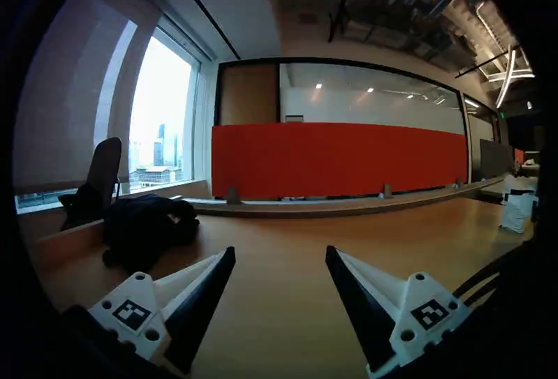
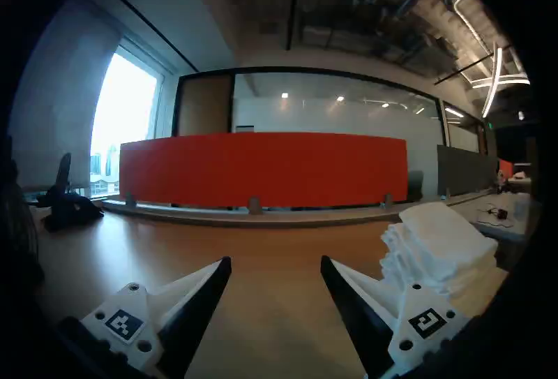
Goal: Fold towel
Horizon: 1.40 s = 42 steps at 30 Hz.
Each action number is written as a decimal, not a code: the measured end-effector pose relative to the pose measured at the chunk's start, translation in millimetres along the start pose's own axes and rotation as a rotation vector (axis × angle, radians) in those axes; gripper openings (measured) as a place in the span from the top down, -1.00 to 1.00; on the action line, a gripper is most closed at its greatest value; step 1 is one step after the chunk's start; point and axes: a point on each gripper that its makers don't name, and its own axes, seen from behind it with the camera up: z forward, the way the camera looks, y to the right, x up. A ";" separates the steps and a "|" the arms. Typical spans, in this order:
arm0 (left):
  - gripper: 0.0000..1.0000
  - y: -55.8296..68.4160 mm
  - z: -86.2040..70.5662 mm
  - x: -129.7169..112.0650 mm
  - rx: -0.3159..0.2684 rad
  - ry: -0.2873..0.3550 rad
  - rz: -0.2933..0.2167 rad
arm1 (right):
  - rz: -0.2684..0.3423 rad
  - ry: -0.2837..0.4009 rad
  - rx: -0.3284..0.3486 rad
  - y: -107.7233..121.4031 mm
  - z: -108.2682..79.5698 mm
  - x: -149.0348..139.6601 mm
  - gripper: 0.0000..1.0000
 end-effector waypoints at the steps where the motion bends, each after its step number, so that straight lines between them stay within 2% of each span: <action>1: -0.93 0.1 0.1 -0.1 0.000 0.000 0.000 | 0.000 0.000 0.000 0.0 0.0 0.0 -0.99; 42: -0.93 0.5 -1.5 3.0 -0.002 -0.003 -0.007 | 0.000 0.000 0.000 0.1 -0.3 -0.9 -0.99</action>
